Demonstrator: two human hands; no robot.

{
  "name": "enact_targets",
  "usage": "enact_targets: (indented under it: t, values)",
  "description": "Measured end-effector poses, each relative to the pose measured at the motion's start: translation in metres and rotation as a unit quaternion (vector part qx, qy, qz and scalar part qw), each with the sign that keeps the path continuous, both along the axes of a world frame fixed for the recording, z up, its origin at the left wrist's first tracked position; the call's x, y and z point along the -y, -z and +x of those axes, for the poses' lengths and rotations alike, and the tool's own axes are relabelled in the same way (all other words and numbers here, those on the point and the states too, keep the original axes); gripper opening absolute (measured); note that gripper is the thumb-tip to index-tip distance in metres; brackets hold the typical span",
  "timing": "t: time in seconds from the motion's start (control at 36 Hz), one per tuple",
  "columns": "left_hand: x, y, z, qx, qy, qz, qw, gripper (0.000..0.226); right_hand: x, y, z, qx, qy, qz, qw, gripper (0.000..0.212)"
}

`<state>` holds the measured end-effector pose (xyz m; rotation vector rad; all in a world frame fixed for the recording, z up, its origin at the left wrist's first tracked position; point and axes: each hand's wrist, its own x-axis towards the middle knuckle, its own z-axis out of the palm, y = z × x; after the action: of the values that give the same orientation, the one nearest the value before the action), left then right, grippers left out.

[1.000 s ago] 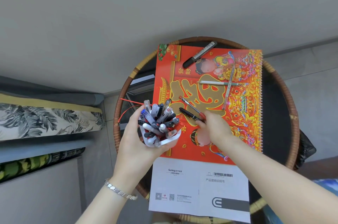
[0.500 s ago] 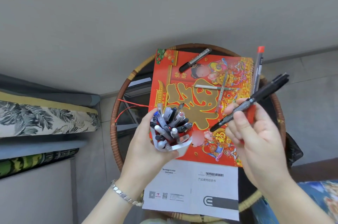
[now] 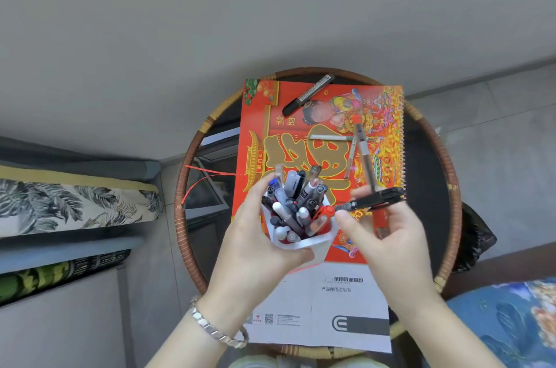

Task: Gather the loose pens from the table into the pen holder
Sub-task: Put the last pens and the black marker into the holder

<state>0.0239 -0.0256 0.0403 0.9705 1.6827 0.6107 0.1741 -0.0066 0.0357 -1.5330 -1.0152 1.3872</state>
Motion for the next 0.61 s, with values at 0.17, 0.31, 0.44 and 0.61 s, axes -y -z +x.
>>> enact_targets:
  t: [0.17, 0.31, 0.44, 0.61]
  values:
    - [-0.002, -0.012, 0.007, 0.027, 0.011, -0.005, 1.0, 0.076, -0.013, -0.019, 0.013, -0.008, 0.038, 0.076, 0.996, 0.015]
    - [-0.001, -0.016, 0.012, 0.049, 0.0, -0.008, 0.999, 0.076, -0.015, -0.018, 0.011, 0.021, 0.09, 0.114, 0.989, 0.017]
    - [0.003, -0.018, 0.019, 0.066, 0.001, -0.008, 0.998, 0.074, -0.01, -0.001, 0.01, 0.088, 0.06, 0.175, 0.979, 0.03]
    - [0.014, -0.009, 0.021, 0.005, -0.029, -0.009, 1.0, 0.084, 0.009, 0.014, 0.003, 0.159, -0.057, 0.19, 0.967, 0.014]
